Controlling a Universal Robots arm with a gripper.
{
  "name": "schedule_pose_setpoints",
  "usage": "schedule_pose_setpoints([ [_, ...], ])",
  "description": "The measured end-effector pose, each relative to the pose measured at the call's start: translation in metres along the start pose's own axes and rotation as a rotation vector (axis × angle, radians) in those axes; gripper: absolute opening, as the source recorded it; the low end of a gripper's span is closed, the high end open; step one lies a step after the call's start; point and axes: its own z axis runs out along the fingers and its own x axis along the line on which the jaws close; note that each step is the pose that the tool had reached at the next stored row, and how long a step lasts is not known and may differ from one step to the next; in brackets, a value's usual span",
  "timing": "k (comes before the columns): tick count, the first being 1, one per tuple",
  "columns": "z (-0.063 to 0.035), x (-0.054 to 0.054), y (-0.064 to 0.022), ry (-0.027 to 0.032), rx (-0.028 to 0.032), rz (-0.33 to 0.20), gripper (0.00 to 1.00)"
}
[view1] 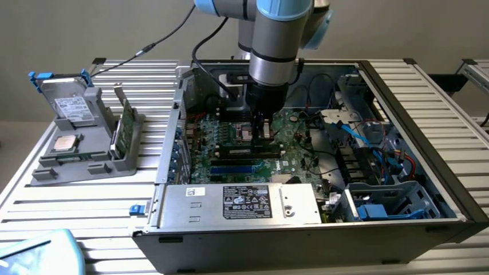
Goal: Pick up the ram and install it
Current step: 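Insert the ram into the slot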
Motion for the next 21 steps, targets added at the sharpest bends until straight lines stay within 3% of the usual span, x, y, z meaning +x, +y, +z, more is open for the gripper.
schedule_pose_setpoints([
  [2,0.0,0.0,0.0001,0.0001,0.0001,0.0,0.16],
  [5,0.0,0.0,0.0,0.0001,0.0002,0.0,0.34],
  [8,-0.0018,0.0,0.0001,-0.0003,0.0004,0.0,0.4],
  [9,-0.0059,0.0,0.0005,-0.0002,0.0003,0.0,0.46],
  [15,-0.032,0.002,0.0034,0.0001,0.0003,0.0,0.46],
  [21,-0.0341,0.003,0.0039,0.0001,0.0004,0.0,0.46],
])
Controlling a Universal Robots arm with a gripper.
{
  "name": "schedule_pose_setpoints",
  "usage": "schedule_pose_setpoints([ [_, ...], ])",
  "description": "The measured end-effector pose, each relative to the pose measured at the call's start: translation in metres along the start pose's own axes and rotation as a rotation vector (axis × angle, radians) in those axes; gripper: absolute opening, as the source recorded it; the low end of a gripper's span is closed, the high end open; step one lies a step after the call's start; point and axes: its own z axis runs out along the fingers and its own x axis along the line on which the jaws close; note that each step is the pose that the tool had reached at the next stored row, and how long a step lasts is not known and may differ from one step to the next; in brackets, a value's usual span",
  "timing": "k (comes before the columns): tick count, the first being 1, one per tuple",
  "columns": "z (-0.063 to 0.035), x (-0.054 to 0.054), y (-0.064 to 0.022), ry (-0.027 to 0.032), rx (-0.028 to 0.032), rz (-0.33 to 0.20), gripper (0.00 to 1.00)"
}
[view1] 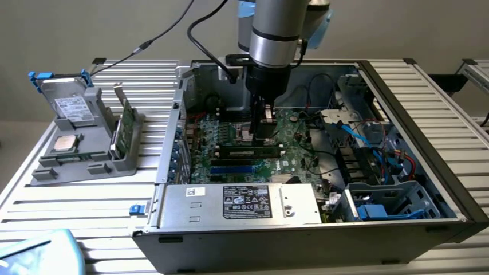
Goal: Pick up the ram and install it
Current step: 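Insert the ram into the slot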
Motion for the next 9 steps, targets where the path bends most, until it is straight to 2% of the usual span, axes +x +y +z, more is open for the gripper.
schedule_pose_setpoints([
  [5,0.0,0.0,0.0,0.0,0.0,0.0,0.44],
  [6,0.0,0.0,0.0,0.0,0.0,0.0,0.37],
  [7,0.0,0.0,0.0,0.0,0.0,0.0,0.37],
  [9,0.0,0.0,0.0,0.0,0.0,0.0,0.25],
])
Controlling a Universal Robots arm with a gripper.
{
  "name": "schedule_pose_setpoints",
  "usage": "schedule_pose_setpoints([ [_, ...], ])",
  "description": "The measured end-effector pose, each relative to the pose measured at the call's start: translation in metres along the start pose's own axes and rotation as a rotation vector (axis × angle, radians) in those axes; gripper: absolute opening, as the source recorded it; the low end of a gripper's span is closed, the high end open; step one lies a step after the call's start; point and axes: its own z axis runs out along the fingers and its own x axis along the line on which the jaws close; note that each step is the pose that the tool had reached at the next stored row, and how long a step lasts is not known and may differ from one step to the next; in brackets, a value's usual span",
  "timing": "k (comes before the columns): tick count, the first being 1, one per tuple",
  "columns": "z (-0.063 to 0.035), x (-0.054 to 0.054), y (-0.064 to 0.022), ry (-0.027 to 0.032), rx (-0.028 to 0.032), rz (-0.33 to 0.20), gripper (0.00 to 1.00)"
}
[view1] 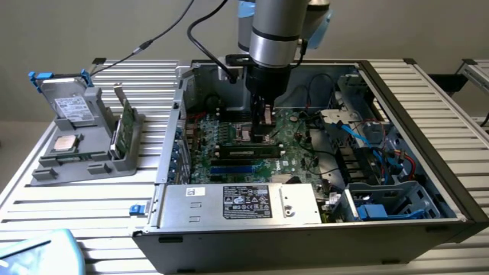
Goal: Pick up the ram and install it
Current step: 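Insert the ram into the slot, then press down the ram until it locks into place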
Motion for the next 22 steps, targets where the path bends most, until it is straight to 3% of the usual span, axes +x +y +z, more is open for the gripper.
schedule_pose_setpoints([
  [1,0.0,0.0,0.0,-0.0001,0.0,0.0,0.25],
  [3,0.0,0.0,0.0,0.0,0.0,0.0,0.13],
  [5,0.0,0.0,0.0,0.0,0.0,0.0,0.11],
  [16,0.0,0.0,0.0,-0.0001,0.0,0.0,0.11],
  [22,-0.0004,0.005,-0.0113,-0.0012,-0.0007,0.0,0.11],
])
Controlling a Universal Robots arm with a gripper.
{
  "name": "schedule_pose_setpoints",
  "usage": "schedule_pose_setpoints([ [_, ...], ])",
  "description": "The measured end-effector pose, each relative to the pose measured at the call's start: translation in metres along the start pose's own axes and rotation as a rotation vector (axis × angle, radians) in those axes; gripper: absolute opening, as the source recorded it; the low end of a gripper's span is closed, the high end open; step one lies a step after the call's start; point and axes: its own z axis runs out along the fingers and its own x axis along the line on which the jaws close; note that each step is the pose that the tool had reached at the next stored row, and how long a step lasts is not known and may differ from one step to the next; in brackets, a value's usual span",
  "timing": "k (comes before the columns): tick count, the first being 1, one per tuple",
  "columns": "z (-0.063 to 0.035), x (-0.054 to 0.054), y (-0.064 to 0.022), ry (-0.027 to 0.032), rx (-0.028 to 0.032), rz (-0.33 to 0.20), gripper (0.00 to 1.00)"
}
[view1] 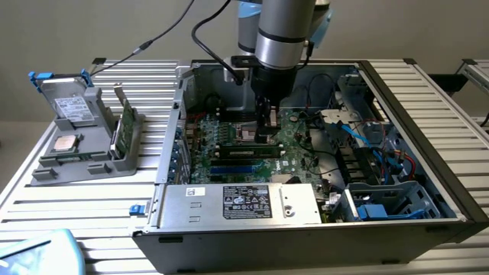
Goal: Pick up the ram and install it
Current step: 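Press down the ram until it locks into place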
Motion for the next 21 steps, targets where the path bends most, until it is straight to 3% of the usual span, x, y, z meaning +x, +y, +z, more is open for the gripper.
schedule_pose_setpoints([
  [3,-0.0008,0.002,-0.0105,-0.0012,0.0,0.0,0.11],
  [6,0.0007,0.002,-0.0118,-0.0031,0.0001,0.0,0.11],
  [9,0.0042,0.002,-0.0122,-0.0147,0.0005,0.0,0.11],
  [12,0.0073,0.001,-0.0125,-0.0301,0.0012,0.0,0.11],
  [14,0.0082,0.001,-0.0126,-0.0362,0.0016,0.001,0.11],
  [21,0.0131,0.004,-0.0139,-0.0405,0.0013,0.002,0.11],
])
